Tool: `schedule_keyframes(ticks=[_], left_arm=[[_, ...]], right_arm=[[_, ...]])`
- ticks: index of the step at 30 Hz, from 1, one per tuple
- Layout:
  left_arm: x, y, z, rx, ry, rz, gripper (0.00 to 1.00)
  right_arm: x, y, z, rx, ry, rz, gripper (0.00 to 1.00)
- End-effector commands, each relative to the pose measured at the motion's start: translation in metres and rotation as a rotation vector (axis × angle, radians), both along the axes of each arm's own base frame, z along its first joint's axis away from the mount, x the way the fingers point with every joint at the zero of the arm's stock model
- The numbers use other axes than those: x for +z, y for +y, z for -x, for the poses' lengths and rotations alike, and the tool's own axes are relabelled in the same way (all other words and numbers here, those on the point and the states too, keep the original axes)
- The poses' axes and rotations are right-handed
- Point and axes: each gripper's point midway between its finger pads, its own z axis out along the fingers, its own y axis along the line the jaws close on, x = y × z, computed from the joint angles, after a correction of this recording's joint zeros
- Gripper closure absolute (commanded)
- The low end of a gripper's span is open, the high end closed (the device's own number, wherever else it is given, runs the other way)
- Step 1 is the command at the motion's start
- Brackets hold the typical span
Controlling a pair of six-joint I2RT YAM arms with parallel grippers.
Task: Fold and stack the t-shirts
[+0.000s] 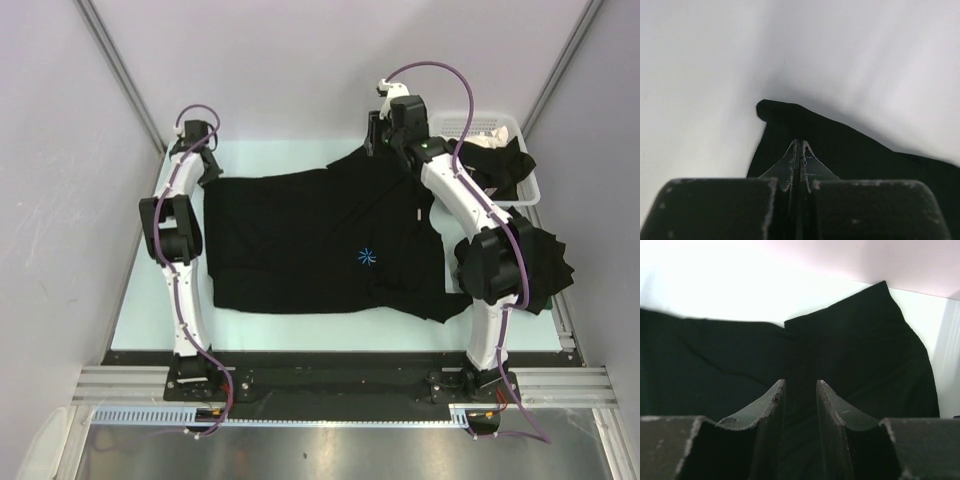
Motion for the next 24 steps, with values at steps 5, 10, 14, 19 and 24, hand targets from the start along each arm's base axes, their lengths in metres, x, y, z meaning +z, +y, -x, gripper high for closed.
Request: schedule_keyframes(ticks=[5, 10, 14, 19, 24], left_arm=[[0.039, 0.021, -0.05, 0.058, -0.172, -0.029, 1.0], [0.019, 0.025, -0.051, 0.064, -0.136, -0.022, 1.0], [0.013, 0.037, -0.052, 0.081, -0.137, -0.016, 1.0], [0.014, 0.044, -0.059, 0.084, -0.171, 0.03, 0.96], [0.018, 0.034, -0.057, 0.058, -0.175, 0.091, 0.91]], right_arm=[[0.048, 0.007, 0.025, 0.034, -0.063, 0.022, 0.64], [0.039, -0.004, 0.027, 0.003, -0.037, 0.078, 0.64], [0.037, -0.007, 0.028, -0.017, -0.032, 0.086, 0.64], [0.041, -0.007, 0.034, -0.024, -0.04, 0.098, 0.63], [0.04, -0.008, 0.04, -0.038, -0.032, 0.101, 0.63]])
